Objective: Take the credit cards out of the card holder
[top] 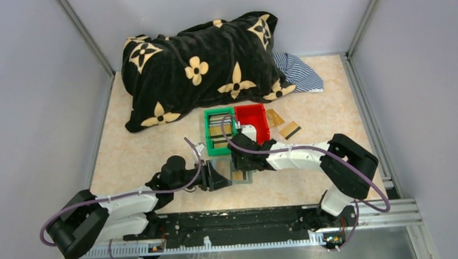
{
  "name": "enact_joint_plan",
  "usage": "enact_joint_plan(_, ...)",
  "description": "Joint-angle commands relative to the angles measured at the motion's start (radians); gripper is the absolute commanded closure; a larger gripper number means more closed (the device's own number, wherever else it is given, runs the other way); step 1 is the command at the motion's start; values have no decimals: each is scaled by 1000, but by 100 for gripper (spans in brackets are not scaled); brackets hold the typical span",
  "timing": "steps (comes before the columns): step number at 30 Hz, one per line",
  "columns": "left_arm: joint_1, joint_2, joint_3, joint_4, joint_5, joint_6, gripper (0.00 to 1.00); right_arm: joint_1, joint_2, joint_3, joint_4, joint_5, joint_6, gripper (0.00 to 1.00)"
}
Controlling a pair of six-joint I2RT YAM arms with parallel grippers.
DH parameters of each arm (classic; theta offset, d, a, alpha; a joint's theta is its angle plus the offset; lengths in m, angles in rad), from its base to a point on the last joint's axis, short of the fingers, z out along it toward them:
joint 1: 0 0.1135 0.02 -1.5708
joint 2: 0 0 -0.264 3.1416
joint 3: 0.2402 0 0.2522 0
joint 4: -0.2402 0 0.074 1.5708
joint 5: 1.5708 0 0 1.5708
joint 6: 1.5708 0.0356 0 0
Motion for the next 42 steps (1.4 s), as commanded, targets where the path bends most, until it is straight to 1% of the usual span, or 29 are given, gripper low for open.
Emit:
enact_joint_plan(1,0,54,28,151,29,50,40,-6,-25,0,61,-16,-9,100)
enact_joint_plan(4,0,115,17,224,17,53,40,-6,-17,6,62,-23,-13,100)
enact_joint_plan(8,0,191,27,250,12,48,40,-5,-15,17,55,-30,-19,100)
enact_joint_plan(12,0,245,16,311,11,36,40,-5,-22,22,53,-31,-26,100)
enact_joint_plan(19,0,299,48,320,-15,57,40,1,-18,20,53,-31,-23,100)
enact_joint_plan(22,0,316,59,310,-23,51,41,2,-21,23,51,-28,-23,100)
enact_joint_plan(26,-1,341,68,263,-73,32,40,3,-25,29,47,-26,-25,100)
enact_joint_plan(33,-1,379,51,290,-88,1,40,11,-29,28,47,-24,-24,100)
enact_joint_plan(37,-1,406,47,336,-88,-8,40,19,-30,26,49,-22,-23,100)
enact_joint_plan(42,-1,467,41,447,-64,-40,40,26,-26,28,50,-22,-21,100)
